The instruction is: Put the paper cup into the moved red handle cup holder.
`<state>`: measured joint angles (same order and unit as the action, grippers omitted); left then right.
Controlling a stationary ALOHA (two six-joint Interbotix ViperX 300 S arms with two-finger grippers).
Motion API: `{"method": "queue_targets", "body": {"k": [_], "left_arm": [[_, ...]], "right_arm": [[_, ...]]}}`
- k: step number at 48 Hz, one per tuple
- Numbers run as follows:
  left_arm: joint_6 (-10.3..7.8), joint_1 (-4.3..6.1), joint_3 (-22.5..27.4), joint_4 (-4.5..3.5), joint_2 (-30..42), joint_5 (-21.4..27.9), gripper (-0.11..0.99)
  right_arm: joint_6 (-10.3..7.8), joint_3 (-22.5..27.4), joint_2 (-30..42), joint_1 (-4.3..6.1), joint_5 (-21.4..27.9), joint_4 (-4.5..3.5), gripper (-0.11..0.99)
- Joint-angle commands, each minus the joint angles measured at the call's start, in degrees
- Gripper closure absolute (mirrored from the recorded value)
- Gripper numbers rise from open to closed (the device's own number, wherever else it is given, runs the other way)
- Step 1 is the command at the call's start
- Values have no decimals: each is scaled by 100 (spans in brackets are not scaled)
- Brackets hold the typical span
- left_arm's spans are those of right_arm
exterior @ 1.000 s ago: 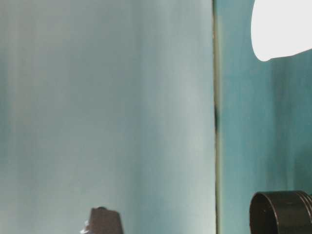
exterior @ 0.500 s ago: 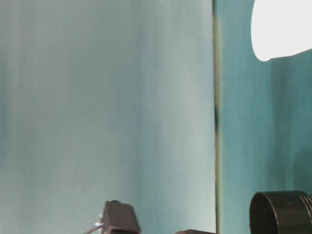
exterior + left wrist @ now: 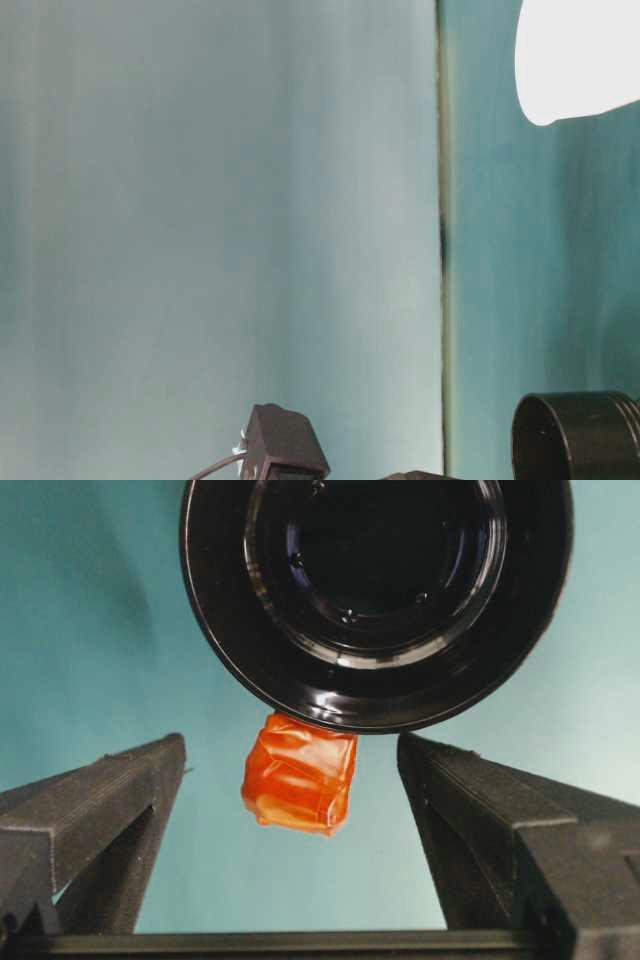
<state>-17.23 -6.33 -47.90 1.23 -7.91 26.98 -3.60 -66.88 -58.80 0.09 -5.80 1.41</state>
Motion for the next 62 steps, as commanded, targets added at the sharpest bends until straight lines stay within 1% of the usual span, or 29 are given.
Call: {"method": "queue_targets", "body": {"k": [1, 5, 6, 7, 8, 9, 10, 11, 12, 13, 16, 17, 18, 19, 20, 21, 22, 23, 25, 27, 28, 32, 34, 36, 37, 52, 53, 54, 62], "left_arm": [[0, -9, 62, 26, -18, -26, -6], [0, -9, 70, 26, -18, -26, -6], [0, -18, 70, 9, -18, -35, -6], [0, -9, 70, 26, -18, -35, -6], [0, -18, 70, 26, -18, -35, -6], [0, -18, 70, 9, -18, -35, -6], [0, -18, 70, 26, -18, -35, -6], [0, -18, 70, 26, -18, -35, -6], [0, -9, 70, 9, -18, -35, -6], [9, -18, 70, 26, -18, -35, -5], [9, -9, 70, 9, -18, -26, -1], [18, -9, 70, 9, -18, -26, 1], [18, -18, 70, 26, -18, -18, 5], [26, -9, 70, 26, -18, -9, 9], [35, -9, 70, 9, -18, -9, 13], [70, -9, 62, 26, -18, 0, 19], [97, -9, 62, 9, -18, 9, 25], [114, -9, 53, 9, -18, 26, 31], [149, -9, 53, 9, -18, 53, 44], [149, -9, 53, 9, -18, 97, 55], [132, -9, 44, 9, -18, 123, 59], [114, -9, 35, 9, -18, 149, 59], [114, -9, 35, 9, -26, 149, 59], [105, -9, 35, 9, -26, 149, 59], [105, -9, 35, 9, -26, 149, 59], [97, -9, 53, 9, -18, 123, 59], [97, -9, 53, 9, -18, 123, 59], [97, -9, 53, 9, -18, 123, 59], [114, -9, 185, 9, -97, 114, 59]], "right_arm": [[-44, 62, 35, -9, -26, 18, 99], [-44, 62, 35, -9, -26, 9, 99], [-44, 62, 35, -9, -26, 9, 99], [-44, 62, 35, -9, -26, 9, 99], [-44, 62, 35, -9, -26, 18, 99], [-44, 62, 35, -9, -26, 18, 99], [-44, 62, 35, -9, -26, 9, 99], [-44, 53, 35, -9, -26, 18, 99], [-44, 62, 35, -9, -26, 9, 99], [-44, 62, 35, -9, -26, 9, 99], [-44, 62, 35, -9, -26, 9, 99], [-44, 62, 35, -9, -26, 9, 99], [-44, 53, 35, -9, -26, 18, 99], [-44, 53, 35, -9, -26, 9, 99], [-44, 53, 35, -9, -26, 9, 99], [-44, 53, 35, -9, -26, 9, 99], [-44, 53, 35, -9, -26, 9, 99], [-44, 53, 35, -9, -26, 18, 99], [-44, 53, 35, -9, -26, 9, 99], [-44, 53, 35, -9, -26, 18, 99], [-44, 53, 35, -9, -26, 9, 99], [-44, 53, 35, -9, -26, 18, 99], [-44, 53, 35, -9, -26, 9, 99], [-44, 53, 35, -9, -26, 18, 99], [-44, 53, 35, -9, -26, 9, 99], [-44, 62, 35, -9, -26, 9, 99], [-44, 53, 35, -9, -26, 18, 99], [-44, 53, 35, -9, -26, 9, 99], [-44, 53, 35, -9, -26, 9, 99]]}}
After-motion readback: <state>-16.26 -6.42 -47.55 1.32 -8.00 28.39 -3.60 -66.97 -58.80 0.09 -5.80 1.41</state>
